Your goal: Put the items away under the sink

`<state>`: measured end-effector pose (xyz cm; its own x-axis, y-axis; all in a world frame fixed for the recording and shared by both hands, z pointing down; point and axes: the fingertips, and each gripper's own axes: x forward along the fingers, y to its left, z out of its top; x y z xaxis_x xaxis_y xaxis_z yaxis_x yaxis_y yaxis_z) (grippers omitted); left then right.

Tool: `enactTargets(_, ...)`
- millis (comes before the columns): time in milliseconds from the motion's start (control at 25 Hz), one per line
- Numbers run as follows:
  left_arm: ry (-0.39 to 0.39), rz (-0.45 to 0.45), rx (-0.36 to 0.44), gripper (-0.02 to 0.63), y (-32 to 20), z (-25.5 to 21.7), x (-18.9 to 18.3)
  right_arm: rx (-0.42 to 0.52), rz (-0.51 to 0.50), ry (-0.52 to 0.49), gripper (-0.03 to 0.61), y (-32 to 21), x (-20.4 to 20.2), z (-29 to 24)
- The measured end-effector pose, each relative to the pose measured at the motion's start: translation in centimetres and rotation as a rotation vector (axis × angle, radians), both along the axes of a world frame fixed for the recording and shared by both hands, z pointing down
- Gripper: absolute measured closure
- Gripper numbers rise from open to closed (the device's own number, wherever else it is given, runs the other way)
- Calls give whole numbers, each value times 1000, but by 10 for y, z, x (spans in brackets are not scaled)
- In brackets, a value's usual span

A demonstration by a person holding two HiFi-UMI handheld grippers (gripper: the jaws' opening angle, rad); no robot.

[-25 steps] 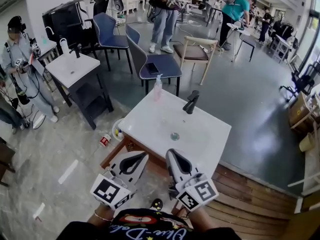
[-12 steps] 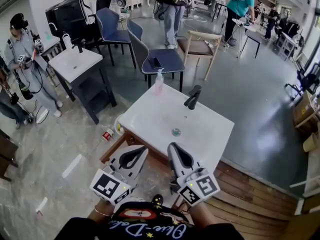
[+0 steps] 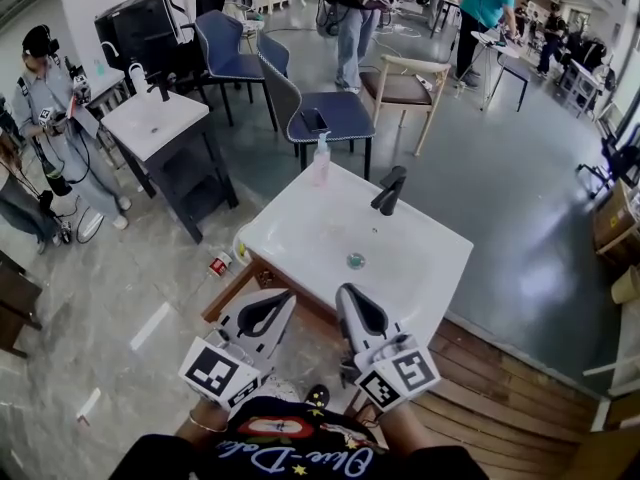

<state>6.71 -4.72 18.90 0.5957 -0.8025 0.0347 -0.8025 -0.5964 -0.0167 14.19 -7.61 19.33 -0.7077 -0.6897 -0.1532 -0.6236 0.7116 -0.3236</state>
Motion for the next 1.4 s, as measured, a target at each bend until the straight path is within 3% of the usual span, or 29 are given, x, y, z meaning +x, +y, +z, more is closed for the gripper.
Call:
enactTargets(520,6,-25,-4,606,-6,3,-10,-3,-2,15,569,-8,-3,5)
enactTargets(880,12,31,-3,606,-28,5,-9,-13,44,29,569,-22,-6,12)
enactTargets(1400,33,37,4,606,-70,2,-46,2,80,69,569,-63,-34,7)
